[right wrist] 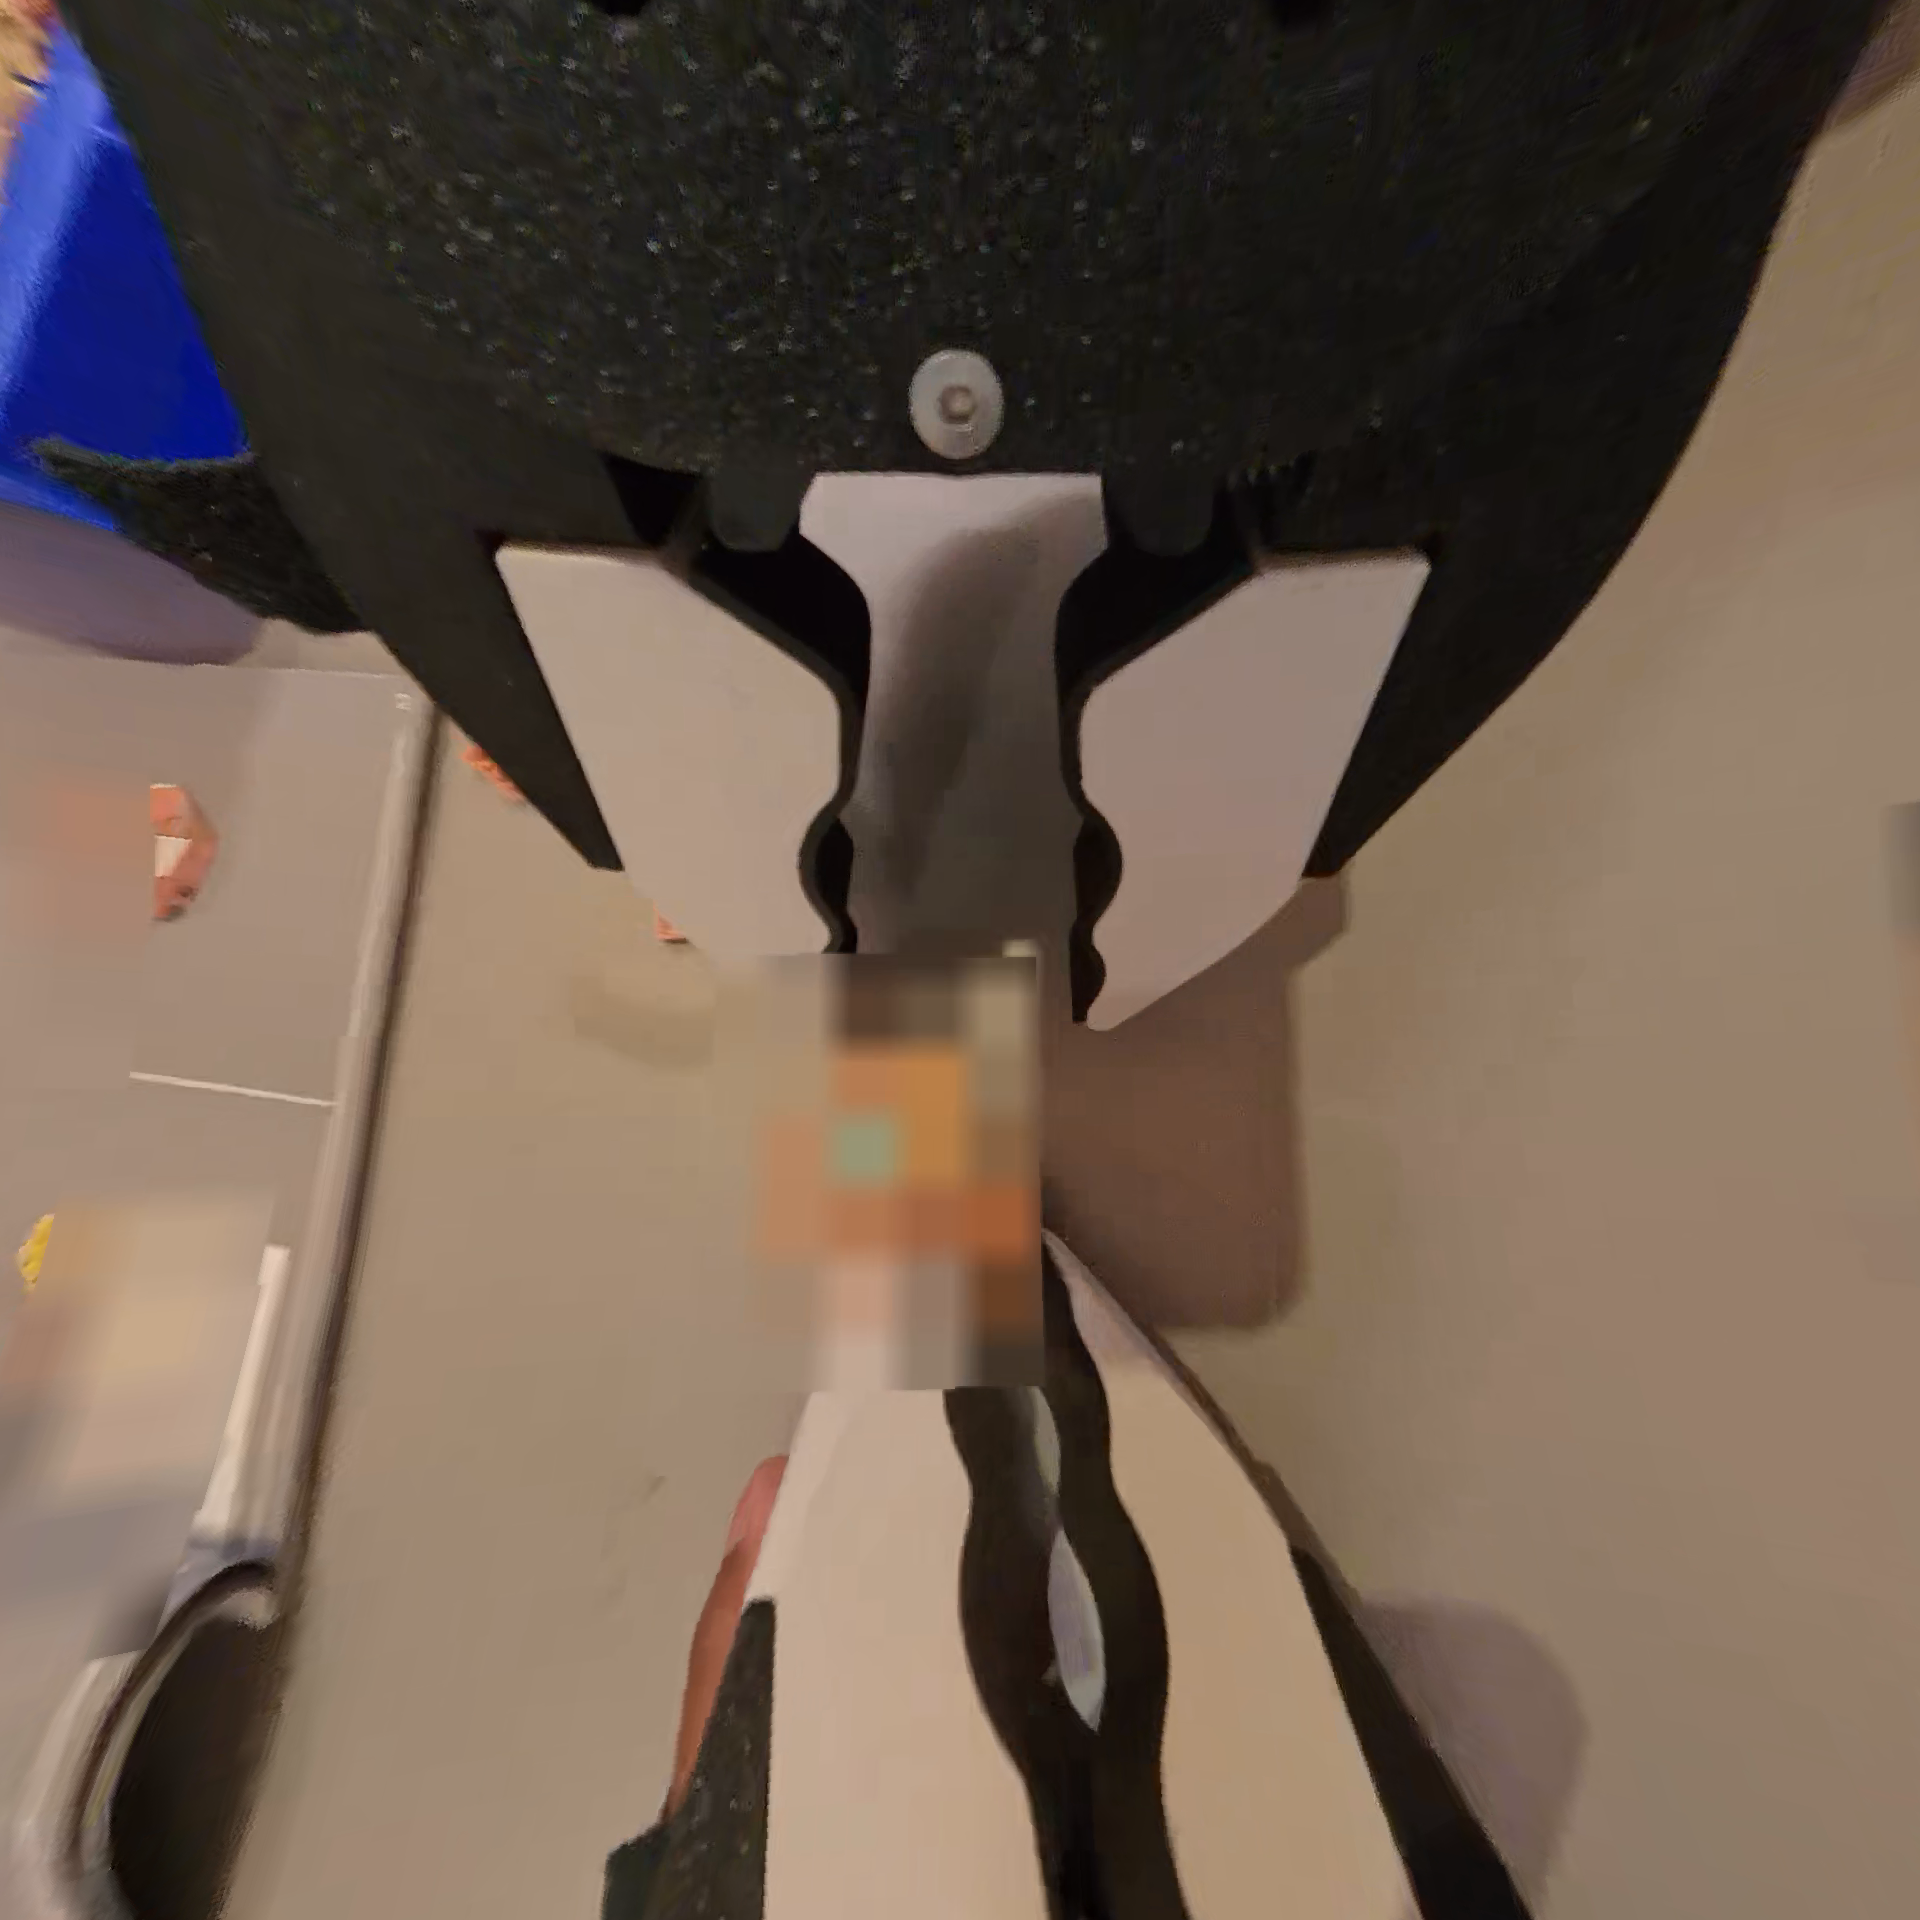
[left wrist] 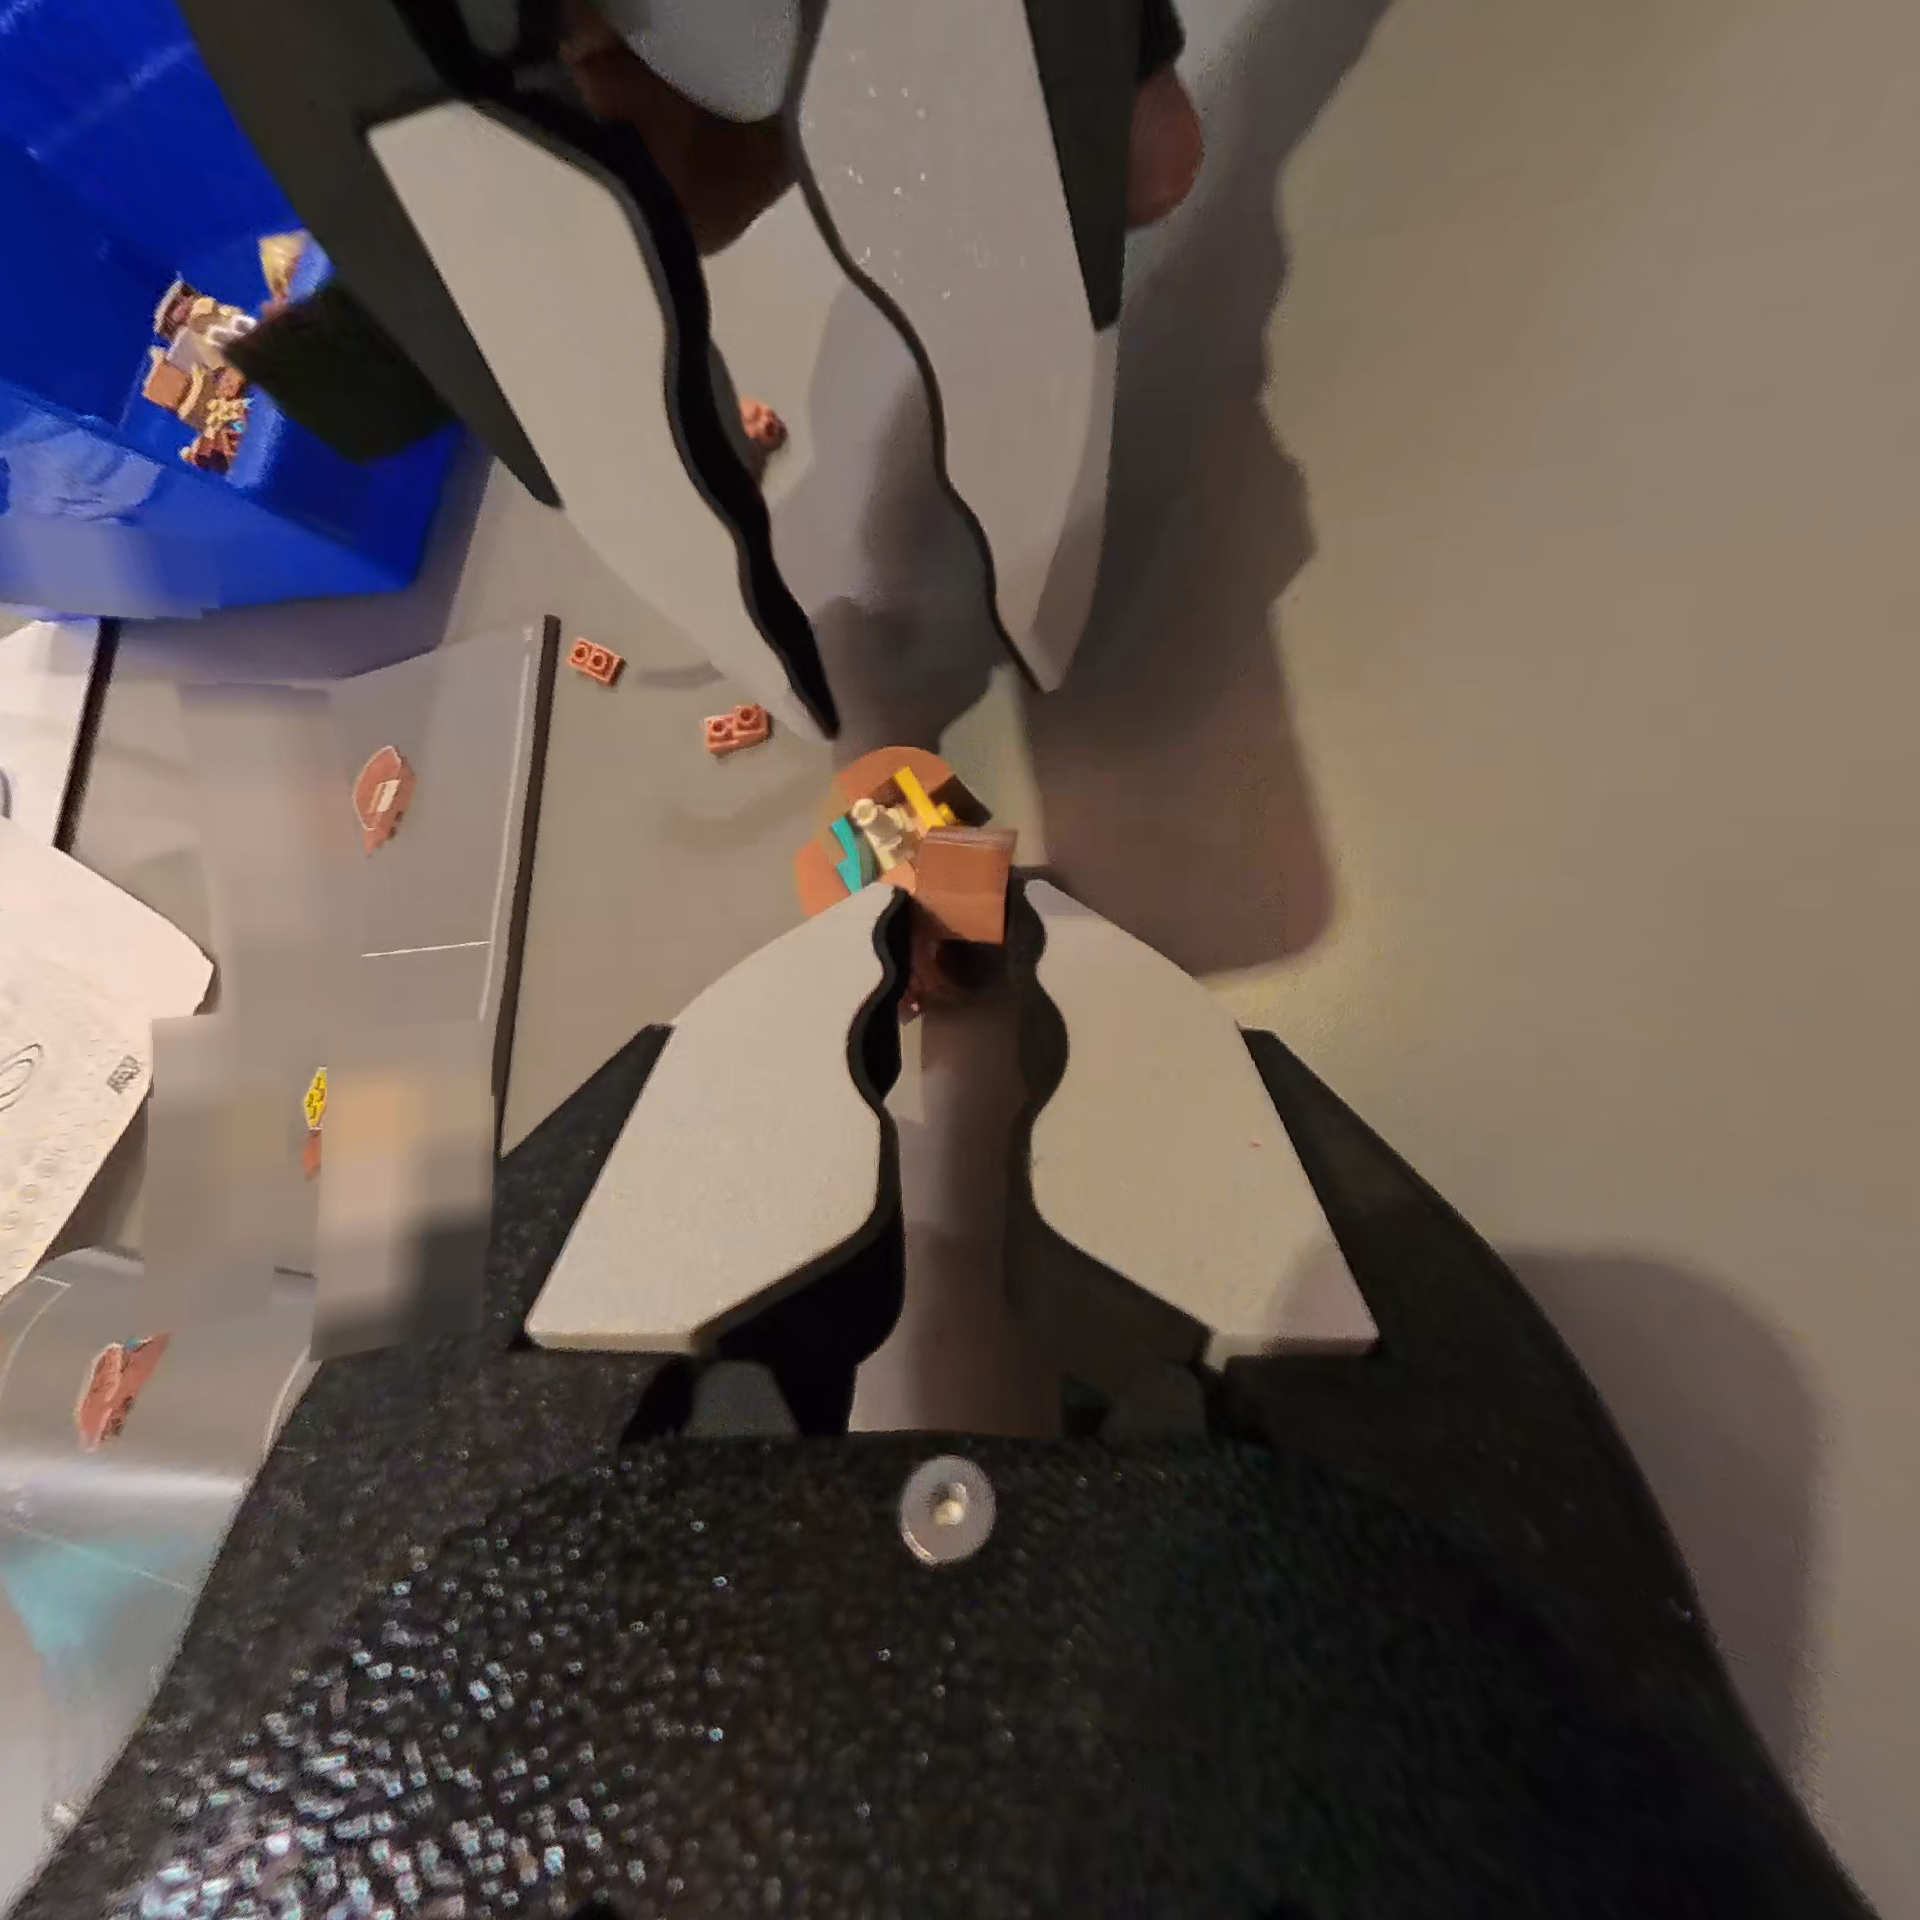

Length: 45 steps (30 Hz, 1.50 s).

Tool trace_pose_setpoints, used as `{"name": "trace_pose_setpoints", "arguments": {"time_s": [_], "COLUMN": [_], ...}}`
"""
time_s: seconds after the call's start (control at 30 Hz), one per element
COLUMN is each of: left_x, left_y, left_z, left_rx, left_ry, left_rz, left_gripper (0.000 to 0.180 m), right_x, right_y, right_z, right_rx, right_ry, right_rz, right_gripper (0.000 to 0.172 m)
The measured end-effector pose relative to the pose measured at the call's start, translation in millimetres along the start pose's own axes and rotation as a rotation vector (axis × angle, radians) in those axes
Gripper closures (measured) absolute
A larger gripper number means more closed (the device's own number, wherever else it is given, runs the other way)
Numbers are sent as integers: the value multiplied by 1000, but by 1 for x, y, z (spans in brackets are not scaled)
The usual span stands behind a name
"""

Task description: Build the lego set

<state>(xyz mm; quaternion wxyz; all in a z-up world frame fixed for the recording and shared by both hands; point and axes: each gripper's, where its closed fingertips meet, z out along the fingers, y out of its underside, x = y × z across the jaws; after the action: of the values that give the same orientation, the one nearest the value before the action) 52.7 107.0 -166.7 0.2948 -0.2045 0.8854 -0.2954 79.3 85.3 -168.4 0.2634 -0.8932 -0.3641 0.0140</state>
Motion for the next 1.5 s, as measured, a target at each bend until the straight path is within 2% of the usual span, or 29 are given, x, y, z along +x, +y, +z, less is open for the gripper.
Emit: {"name": "trace_pose_setpoints", "arguments": {"time_s": [0.13, 0.3, 0.7, 0.8, 0.87, 0.93, 1.17, 1.5], "left_x": [-3, -9, -8, -8, -8, -9, -15, -15], "left_y": [-4, 3, 12, 15, 19, 20, 9, -13], "left_z": [-5, -12, -10, -9, -8, -9, -18, -29], "left_rx": [43, 33, 16, 5, -9, -6, 63, 130], "left_ry": [5, -22, 12, 21, 22, 20, -24, -145], "left_rz": [-20, -26, -62, -64, -58, -53, -25, 215], "left_gripper": [164, 164, 163, 164, 164, 164, 164, 164], "right_x": [15, 5, 12, 12, 11, 11, 10, 4], "right_y": [-2, -8, -17, -21, -23, -24, -25, -39], "right_z": [0, 7, 13, 17, 19, 20, 19, 1], "right_rx": [84, 176, 245, 248, 248, 243, 244, 380], "right_ry": [144, 98, -10, -36, -38, -31, -71, -326], "right_rz": [-166, -275, -314, -324, -325, -315, -101, 386], "right_gripper": [133, 133, 117, 120, 132, 132, 133, 133]}}
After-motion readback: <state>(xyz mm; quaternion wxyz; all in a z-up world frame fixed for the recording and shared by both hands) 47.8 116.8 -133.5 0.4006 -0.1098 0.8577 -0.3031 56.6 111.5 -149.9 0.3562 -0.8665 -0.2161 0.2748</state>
